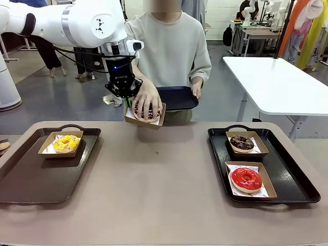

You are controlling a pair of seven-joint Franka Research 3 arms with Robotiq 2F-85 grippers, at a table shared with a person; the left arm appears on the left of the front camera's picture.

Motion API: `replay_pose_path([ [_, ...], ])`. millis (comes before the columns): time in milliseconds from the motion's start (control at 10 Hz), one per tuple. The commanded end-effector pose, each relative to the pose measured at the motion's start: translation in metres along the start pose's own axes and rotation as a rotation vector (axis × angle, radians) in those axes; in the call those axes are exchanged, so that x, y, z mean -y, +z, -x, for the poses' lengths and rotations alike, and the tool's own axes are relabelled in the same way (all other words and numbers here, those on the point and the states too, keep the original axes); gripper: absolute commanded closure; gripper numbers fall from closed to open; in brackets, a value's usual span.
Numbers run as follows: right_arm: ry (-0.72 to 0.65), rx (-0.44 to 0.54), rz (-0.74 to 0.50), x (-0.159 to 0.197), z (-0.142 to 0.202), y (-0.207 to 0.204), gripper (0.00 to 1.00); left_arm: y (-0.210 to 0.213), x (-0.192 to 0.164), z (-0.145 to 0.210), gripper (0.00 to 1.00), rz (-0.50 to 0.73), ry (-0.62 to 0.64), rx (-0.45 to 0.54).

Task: Individually package the donuts and arrange them on the tray.
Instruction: Place the picked Paper togo box on the Handle tray.

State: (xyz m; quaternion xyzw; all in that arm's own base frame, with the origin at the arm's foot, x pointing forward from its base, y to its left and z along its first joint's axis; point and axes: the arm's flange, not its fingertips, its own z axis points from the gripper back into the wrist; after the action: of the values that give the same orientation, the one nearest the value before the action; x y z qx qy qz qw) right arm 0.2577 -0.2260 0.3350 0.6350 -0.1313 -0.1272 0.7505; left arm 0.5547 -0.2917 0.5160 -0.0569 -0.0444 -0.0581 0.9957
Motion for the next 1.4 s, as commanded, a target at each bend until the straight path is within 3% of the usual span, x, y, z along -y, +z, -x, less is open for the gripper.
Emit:
replay_pose_path([
  [0, 0.002, 0.004, -0.004, -0.0004, -0.0004, 0.0019, 0.00, 0.0016, -0.0022, 0.0057, 1.00, 0.000, 0.003, 0.006],
  [1300, 0.002, 0.004, -0.004, -0.0004, -0.0004, 0.0019, 0.00, 0.0016, -0.0022, 0.0057, 1.00, 0.000, 0.003, 0.006],
])
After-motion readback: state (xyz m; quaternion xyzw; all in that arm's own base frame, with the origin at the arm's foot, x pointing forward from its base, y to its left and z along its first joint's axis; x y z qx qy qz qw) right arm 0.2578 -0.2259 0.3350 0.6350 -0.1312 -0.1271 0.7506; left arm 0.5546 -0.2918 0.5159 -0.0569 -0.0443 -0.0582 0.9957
